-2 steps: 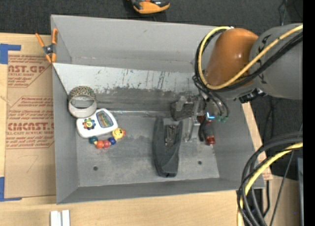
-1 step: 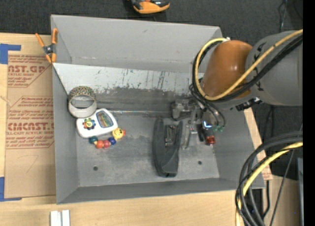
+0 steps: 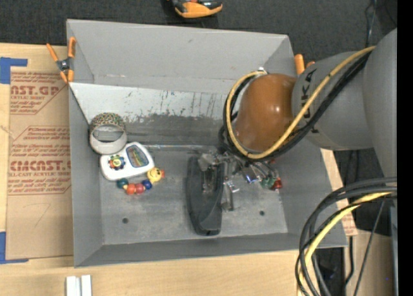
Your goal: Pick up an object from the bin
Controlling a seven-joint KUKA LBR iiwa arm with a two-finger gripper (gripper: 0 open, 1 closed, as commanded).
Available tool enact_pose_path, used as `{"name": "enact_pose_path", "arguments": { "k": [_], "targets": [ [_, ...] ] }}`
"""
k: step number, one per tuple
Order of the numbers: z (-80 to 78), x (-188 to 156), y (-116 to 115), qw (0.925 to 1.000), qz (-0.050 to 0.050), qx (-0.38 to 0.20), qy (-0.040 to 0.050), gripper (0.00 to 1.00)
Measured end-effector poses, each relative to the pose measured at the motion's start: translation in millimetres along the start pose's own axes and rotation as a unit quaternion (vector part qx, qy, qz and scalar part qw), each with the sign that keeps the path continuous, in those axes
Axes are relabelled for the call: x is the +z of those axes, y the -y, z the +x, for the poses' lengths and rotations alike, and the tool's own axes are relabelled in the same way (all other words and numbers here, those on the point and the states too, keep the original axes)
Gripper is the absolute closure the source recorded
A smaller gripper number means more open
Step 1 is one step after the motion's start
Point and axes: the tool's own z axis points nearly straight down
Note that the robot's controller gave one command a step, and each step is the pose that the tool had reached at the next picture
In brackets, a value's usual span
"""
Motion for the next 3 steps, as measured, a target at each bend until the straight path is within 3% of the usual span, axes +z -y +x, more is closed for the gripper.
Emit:
{"name": "enact_pose_path", "arguments": {
  "k": [1, 2, 3],
  "targets": [
    [8.9, 13, 52, 0.9999, -0.003, -0.011, 0.0003, 1.0],
    [8.9, 13, 52, 0.9999, -0.003, -0.011, 0.0003, 1.0],
    [8.6, -35, 51, 0.9996, -0.003, -0.027, 0.0003, 1.0]
  ]
}}
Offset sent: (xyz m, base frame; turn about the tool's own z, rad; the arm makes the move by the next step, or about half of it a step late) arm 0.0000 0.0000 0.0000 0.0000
